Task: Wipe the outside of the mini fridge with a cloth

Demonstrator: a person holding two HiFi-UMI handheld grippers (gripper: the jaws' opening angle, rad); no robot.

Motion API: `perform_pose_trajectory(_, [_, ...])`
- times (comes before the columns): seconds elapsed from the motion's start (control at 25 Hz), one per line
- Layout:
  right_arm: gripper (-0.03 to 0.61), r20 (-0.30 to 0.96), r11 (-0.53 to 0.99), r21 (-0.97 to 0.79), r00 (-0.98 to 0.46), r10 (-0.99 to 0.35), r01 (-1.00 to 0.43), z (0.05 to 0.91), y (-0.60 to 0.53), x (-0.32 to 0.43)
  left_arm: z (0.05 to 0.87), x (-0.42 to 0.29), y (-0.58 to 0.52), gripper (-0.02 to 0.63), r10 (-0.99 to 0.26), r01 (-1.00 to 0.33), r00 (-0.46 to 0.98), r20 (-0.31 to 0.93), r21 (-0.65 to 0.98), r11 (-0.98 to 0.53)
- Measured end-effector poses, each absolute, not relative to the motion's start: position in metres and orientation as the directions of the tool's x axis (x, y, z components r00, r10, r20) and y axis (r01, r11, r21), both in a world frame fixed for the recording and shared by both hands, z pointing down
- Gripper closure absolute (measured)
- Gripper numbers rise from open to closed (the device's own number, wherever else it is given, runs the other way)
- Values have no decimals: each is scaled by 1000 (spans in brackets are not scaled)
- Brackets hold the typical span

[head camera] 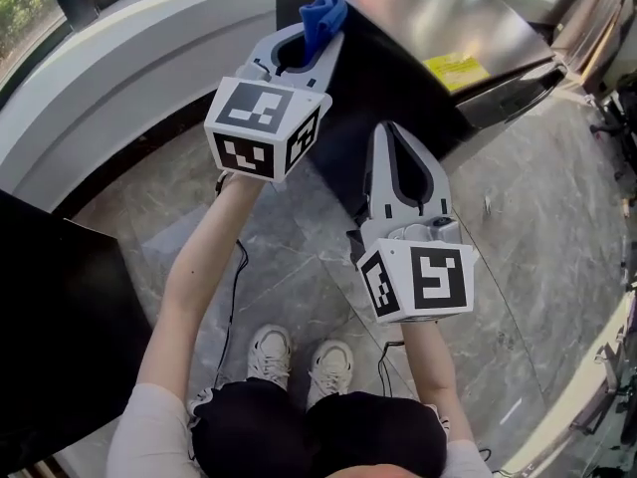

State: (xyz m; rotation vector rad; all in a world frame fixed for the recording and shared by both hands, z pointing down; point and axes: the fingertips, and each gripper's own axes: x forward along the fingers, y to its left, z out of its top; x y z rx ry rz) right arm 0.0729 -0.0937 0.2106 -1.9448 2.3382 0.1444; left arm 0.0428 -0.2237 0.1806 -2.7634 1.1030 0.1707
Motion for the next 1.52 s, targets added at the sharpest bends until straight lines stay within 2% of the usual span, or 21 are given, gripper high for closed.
perform_pose_trajectory(0.64, [568, -127, 17, -18, -15, -992, -1000, 208, -37, 154, 183, 88, -114, 556, -597, -605, 788, -154, -9, -796])
perform_pose_trajectory(0.92, [568, -134, -18, -13, 20, -991, -1000, 212, -41, 160, 174, 108, -73, 556, -540, -563, 816, -206, -70, -823])
perform_pose_trajectory(1.32, [568, -138, -47, -42, 53, -989, -998, 217, -40, 171, 183, 120, -47, 556, -457, -466, 867, -198, 4, -885])
perform_pose_trajectory(1.52, [568, -135, -29, -49, 35, -990, -998, 218, -43, 169, 181, 113, -48, 556, -468, -473, 856, -221, 33, -880])
